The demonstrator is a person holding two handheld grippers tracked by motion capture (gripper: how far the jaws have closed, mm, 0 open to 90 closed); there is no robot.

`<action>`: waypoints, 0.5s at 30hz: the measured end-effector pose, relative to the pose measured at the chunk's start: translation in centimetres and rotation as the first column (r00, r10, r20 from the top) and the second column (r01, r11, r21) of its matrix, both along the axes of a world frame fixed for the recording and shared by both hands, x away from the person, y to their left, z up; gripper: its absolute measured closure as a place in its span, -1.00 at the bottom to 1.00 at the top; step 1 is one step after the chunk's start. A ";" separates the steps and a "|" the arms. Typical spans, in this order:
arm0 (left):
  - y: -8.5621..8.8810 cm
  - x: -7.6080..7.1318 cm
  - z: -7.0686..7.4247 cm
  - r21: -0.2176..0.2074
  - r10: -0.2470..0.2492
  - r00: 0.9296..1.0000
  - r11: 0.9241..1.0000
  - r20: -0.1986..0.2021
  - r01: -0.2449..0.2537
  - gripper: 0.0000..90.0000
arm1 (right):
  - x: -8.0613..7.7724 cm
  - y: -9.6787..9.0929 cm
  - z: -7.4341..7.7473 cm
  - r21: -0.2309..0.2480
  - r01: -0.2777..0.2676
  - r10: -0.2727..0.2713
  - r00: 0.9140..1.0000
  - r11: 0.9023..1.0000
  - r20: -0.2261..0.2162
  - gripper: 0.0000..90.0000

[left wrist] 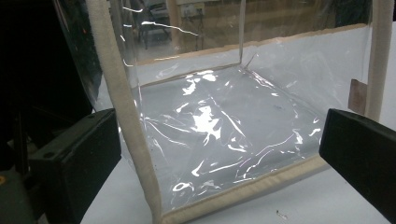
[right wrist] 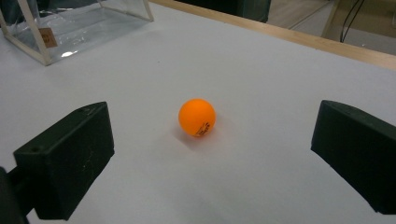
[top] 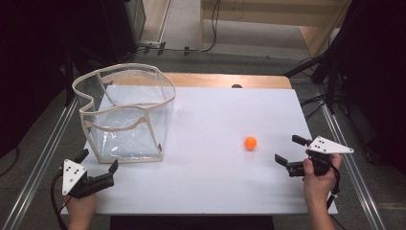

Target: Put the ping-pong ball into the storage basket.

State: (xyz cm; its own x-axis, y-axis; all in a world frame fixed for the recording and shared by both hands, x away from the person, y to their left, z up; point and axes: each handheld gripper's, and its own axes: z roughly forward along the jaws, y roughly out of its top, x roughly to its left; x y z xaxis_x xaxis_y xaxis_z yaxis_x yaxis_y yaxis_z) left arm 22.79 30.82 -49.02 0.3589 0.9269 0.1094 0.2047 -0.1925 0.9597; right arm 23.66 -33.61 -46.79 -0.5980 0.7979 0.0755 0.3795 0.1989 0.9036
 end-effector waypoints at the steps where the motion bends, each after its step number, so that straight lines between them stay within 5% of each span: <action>1: 0.0 0.0 0.0 0.000 0.000 1.000 1.000 0.000 0.000 -1.00 | 0.1 0.0 0.1 -0.003 -0.002 0.002 1.000 1.000 -0.002 -1.00; 15: 0.0 0.1 0.0 -0.003 0.002 1.000 1.000 -0.003 -0.002 -1.00 | 1.6 0.7 0.9 -0.031 -0.033 0.032 0.999 0.999 -0.036 -1.00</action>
State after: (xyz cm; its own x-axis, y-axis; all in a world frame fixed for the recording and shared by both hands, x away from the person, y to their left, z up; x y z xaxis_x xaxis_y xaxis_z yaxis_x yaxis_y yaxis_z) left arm 22.87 30.82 -49.02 0.3575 0.9279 0.1056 0.2082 -0.1894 0.9596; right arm 25.22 -32.96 -45.89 -0.6210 0.7804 0.0726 0.4042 0.2396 0.8828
